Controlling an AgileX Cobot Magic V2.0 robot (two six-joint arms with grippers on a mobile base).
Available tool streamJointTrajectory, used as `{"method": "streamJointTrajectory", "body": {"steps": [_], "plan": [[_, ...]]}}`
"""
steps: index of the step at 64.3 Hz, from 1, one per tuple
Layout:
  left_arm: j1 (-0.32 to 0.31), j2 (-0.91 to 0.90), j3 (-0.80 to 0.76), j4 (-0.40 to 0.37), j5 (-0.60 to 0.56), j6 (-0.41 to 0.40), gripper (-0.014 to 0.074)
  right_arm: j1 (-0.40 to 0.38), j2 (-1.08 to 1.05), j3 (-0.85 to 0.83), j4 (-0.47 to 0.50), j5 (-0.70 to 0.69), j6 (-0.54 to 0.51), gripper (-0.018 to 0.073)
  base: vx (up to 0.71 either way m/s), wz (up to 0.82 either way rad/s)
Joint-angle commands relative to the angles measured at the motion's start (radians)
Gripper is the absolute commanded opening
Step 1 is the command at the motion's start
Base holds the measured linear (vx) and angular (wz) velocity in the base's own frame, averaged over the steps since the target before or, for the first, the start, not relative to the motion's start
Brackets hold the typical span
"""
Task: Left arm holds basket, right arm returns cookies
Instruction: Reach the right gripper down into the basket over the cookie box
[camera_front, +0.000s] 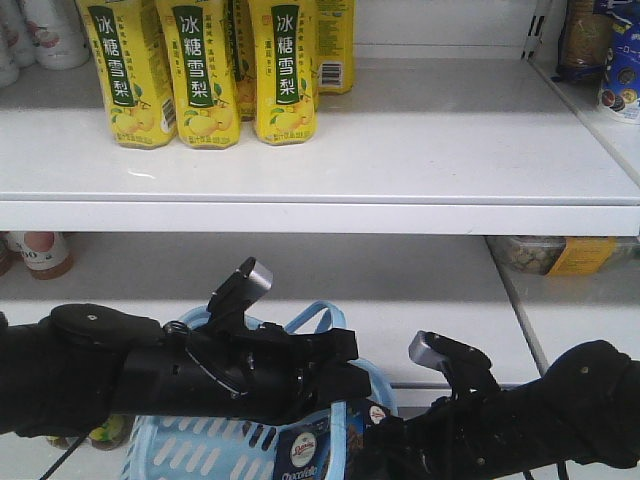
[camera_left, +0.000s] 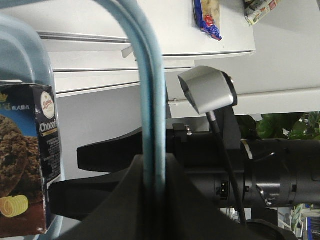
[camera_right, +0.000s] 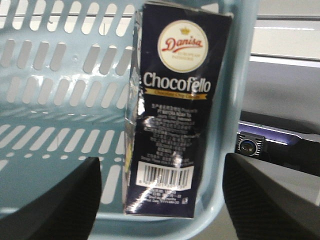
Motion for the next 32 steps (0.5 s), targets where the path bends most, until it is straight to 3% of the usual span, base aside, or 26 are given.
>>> {"method": "streamJointTrajectory", "body": {"steps": [1, 32], "plan": [[0.000, -0.042, -0.032, -0.069, 0.032, 0.027, -0.0006, 0.000, -0.025, -0.026, 0.059, 0.014, -0.048, 0.0502, 0.00, 0.00], [0.000, -0.042, -0.032, -0.069, 0.032, 0.027, -0.0006, 0.000, 0.049, -0.026, 0.151, 0.028, -0.139, 0.0502, 0.00, 0.00]]}}
